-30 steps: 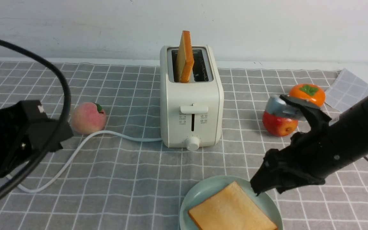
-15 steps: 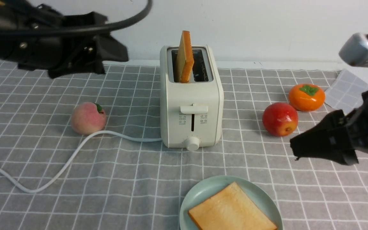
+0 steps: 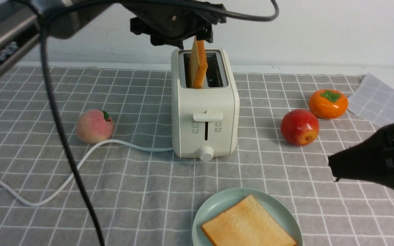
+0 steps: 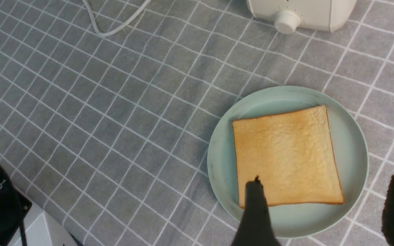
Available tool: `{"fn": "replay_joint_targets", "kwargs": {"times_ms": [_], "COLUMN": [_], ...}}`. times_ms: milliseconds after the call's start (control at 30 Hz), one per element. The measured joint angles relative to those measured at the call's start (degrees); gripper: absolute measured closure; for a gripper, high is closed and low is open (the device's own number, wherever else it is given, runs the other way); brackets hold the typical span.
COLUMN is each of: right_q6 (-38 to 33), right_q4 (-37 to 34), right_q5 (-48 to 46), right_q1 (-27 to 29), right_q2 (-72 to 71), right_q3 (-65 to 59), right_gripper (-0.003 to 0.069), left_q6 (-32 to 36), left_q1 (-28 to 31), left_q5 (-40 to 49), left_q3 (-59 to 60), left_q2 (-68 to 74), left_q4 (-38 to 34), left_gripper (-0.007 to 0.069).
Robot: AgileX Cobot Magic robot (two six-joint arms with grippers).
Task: Take toasted bread from bread machine on grey coffee table place on plate.
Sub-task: 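Reach for a toast slice standing in the toaster with the left gripper, then place the slice of bread on the plate with the left gripper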
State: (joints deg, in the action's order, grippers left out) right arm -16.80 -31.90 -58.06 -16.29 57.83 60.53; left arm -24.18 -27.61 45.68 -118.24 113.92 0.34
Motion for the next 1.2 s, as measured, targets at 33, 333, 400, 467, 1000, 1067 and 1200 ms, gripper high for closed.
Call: {"fn": "replay_joint_targets", "kwargs": {"times_ms": [33, 333, 400, 467, 1000, 1067, 1200], "right_q6": [0.0, 0.0, 0.0, 0.0, -0.1, -0.1, -0.1], "right_q4": [0.0, 2.3, 2.6, 2.7, 2.9, 3.0, 3.4], "right_q5": [-0.3, -0.4, -0.5, -0.6, -1.2, -1.5, -1.5], "right_q1": [0.0, 0.0, 0.0, 0.0, 0.0, 0.0, 0.0], "right_q2": [0.0, 0.0, 0.0, 0.0, 0.0, 0.0, 0.0], "right_q3": [0.0, 0.0, 0.0, 0.0, 0.0, 0.0, 0.0], "right_gripper": [0.0188, 0.0188, 0.0188, 0.0188, 0.0186, 0.0186, 0.0186], "left_q6": [-1.0, -1.6, -1.3, -1.3, 1.4, 4.2, 10.5], "left_q1": [-0.6, -0.8, -0.8, -0.8, -0.7, -0.7, -0.7], "left_q5": [0.2, 0.3, 0.0, 0.1, 11.3, 15.8, 25.5], "left_q3": [-2.4, -5.6, -5.7, -5.7, -5.8, -6.0, -4.2], "left_q2": [2.5, 11.4, 11.6, 11.6, -11.9, -17.0, -26.8], "left_q4": [2.0, 8.0, 8.4, 8.4, 9.2, 9.2, 4.7], "left_gripper": [0.0145, 0.0158, 0.0180, 0.0226, 0.0516, 0.0516, 0.0516]}}
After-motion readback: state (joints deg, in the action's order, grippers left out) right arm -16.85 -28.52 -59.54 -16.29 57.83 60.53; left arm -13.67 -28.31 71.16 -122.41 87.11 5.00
